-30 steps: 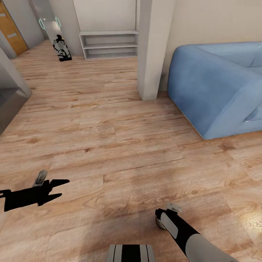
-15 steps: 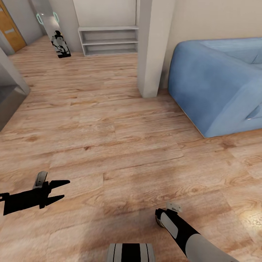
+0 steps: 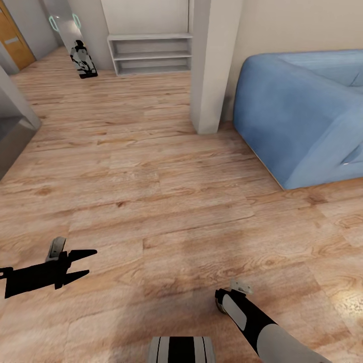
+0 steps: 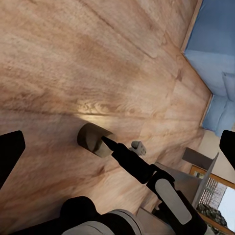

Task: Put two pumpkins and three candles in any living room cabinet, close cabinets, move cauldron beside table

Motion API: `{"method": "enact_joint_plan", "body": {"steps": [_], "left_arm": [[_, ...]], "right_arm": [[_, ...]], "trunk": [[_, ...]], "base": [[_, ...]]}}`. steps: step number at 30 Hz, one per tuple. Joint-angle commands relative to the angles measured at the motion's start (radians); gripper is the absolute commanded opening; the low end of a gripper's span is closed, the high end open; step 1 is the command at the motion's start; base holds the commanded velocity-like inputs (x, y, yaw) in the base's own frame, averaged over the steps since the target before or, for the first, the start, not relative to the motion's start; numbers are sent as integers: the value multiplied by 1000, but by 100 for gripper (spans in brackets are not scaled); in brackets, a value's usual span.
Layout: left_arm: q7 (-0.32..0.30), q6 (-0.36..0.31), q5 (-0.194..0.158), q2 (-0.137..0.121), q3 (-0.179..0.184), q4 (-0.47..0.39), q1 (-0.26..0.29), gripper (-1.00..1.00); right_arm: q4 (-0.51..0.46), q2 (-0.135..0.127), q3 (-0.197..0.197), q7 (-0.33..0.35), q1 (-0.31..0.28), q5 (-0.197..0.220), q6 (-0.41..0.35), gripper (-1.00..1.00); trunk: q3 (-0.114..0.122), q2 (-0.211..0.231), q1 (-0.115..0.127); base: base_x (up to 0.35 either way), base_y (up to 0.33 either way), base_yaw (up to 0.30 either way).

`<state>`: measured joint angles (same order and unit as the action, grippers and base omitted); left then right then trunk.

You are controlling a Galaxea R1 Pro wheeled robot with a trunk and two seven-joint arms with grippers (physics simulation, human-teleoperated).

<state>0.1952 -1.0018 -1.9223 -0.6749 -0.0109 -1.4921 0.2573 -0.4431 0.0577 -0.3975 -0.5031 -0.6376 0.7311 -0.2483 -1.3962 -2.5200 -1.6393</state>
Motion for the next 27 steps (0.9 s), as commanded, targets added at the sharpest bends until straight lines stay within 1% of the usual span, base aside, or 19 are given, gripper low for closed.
{"method": "enact_joint_plan", "body": {"steps": [1,3,10,11,27], "left_arm": [[10,-3,-11,0,-1,0,0,100],[10,-3,-11,0,0,0,0,100],[10,-3,-11,0,0,-1,0,100],[10,-3,-11,0,0,-1,0,100],[10,-3,-10,0,1,-1,0,100]], "right_arm": [[-2,-1,-7,-8,-1,5,-5,100],[-2,-1,-7,-8,-1,5,-5,100],[-2,-1,-7,-8,-1,5,-5,100],[-2,-1,-7,-8,-1,5,-5,-100],[-2,-1,-6,-8,-1,5,-5,-100]], "trunk": [[-1,0,0],[-8,-1,-1],[-8,-1,-1],[-8,-1,-1],[-8,-1,-1]], "base": [[0,0,0],[0,0,0],[0,0,0],[0,0,0],[0,0,0]]}}
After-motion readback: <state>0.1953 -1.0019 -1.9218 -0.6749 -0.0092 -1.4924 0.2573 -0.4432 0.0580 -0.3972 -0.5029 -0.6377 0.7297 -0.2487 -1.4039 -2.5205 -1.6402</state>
